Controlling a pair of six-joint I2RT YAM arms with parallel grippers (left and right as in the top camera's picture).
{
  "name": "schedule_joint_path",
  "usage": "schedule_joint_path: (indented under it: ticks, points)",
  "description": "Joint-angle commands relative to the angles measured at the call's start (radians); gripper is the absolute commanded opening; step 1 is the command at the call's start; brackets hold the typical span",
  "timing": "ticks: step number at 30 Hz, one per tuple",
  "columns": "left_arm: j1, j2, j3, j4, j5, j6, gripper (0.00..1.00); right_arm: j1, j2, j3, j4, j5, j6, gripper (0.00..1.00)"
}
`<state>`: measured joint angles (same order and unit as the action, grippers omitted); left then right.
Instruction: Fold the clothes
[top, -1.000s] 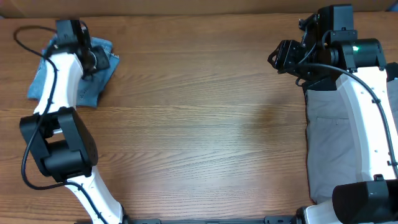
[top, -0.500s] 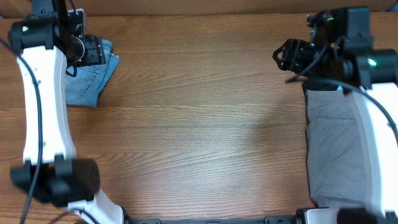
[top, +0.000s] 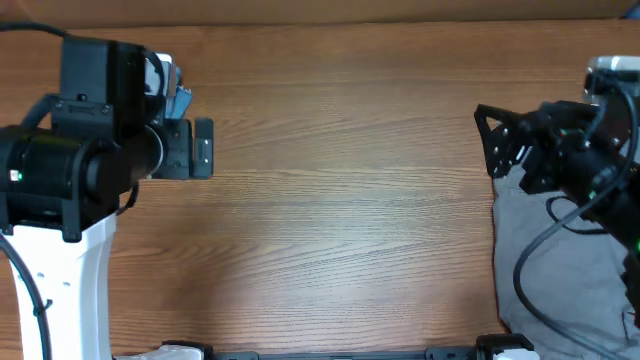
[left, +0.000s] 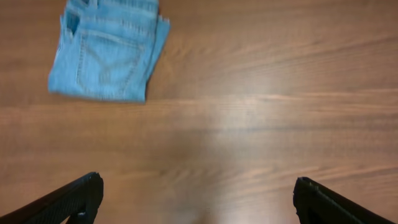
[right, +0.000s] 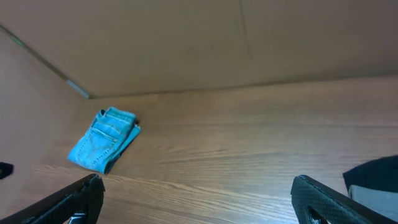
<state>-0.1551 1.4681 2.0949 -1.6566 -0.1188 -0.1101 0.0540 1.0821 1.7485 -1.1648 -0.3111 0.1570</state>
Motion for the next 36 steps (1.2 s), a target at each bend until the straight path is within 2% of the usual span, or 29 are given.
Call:
schedule_joint_path:
  ticks: [1,3,15,18,21,23,27,31,36]
  points:
    - [-0.009,-0.007,0.0,0.003,-0.019,-0.108,1.0,-0.002,-0.007,0.014,-0.005,-0.004,-0.008,1.0]
    - [-0.009,-0.002,0.0,0.031,0.015,-0.138,1.0,-0.002,-0.006,0.014,-0.026,-0.004,-0.008,1.0]
    - [-0.009,0.017,0.0,0.034,0.015,-0.138,1.0,-0.002,0.018,0.013,-0.142,-0.002,-0.009,1.0]
    - [-0.009,0.017,0.0,0.034,0.015,-0.138,1.0,-0.002,0.029,0.013,-0.235,0.064,-0.009,1.0]
    - [-0.009,0.017,0.0,0.034,0.015,-0.138,1.0,-0.002,0.031,0.004,-0.23,0.173,-0.009,1.0]
    - [-0.009,0.017,0.0,0.034,0.015,-0.138,1.0,-0.002,0.003,-0.035,-0.142,0.234,-0.009,1.0]
    - [-0.009,0.016,0.0,0.034,0.015,-0.138,1.0,-0.003,-0.111,-0.209,0.143,0.25,-0.039,1.0]
    - [-0.009,0.017,0.0,0.034,0.015,-0.138,1.0,-0.003,-0.283,-0.502,0.455,0.251,-0.039,1.0]
    - [-0.009,0.017,0.0,0.034,0.015,-0.138,1.0,-0.003,-0.481,-0.846,0.654,0.25,-0.034,1.0]
